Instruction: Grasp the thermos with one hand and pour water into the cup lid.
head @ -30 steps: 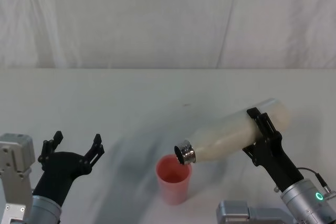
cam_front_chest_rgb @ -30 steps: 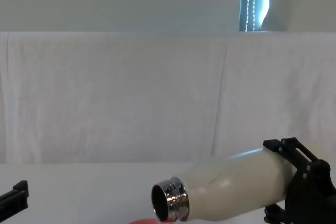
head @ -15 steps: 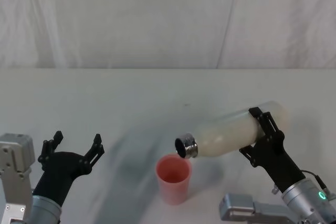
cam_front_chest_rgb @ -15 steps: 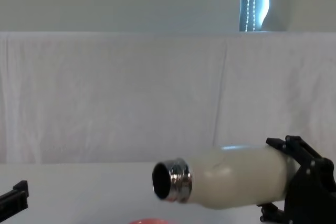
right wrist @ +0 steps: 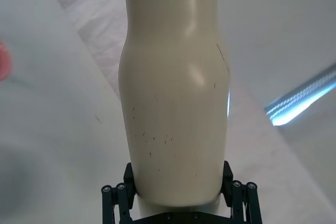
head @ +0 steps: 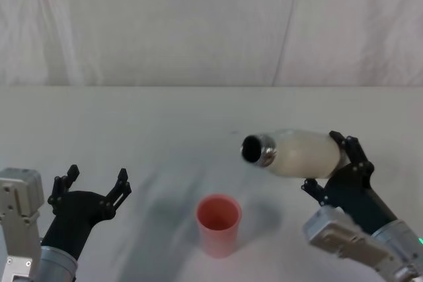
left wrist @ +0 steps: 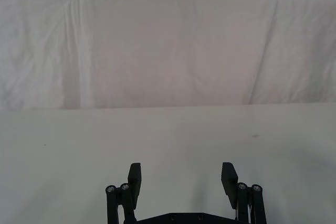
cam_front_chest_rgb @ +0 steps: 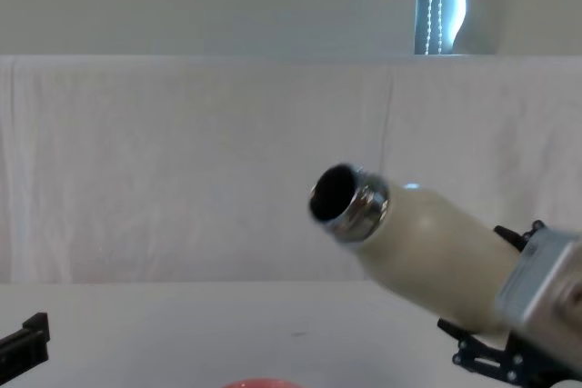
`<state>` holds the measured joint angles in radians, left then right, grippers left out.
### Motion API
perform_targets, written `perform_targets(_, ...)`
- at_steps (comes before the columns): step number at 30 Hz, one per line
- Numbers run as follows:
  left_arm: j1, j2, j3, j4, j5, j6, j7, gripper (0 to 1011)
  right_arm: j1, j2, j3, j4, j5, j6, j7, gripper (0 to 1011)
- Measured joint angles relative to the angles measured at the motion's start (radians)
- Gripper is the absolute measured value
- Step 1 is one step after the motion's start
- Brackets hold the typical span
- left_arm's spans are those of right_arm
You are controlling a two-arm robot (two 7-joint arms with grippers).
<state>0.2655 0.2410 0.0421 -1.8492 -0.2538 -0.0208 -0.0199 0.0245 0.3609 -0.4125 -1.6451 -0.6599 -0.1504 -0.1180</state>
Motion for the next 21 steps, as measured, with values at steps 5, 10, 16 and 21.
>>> perform_targets(5, 0.0, 0.0, 0.0, 0.0, 0.0, 0.0, 0.0, 1001, -0.03, -0.021, 0.064, -0.036, 0.138, -0.002, 0.086, 960)
perform_targets(10, 0.0, 0.0, 0.0, 0.0, 0.0, 0.0, 0.0, 1001, -0.052, -0.036, 0.112, -0.057, 0.235, 0.007, 0.151, 960)
perform_targets(16, 0.0, 0.0, 0.0, 0.0, 0.0, 0.0, 0.0, 1001, -0.077, -0.06, 0.171, -0.073, 0.347, 0.027, 0.213, 960)
perform_targets(21, 0.0, 0.0, 0.0, 0.0, 0.0, 0.0, 0.0, 1001, -0.095, -0.077, 0.211, -0.082, 0.423, 0.036, 0.243, 960)
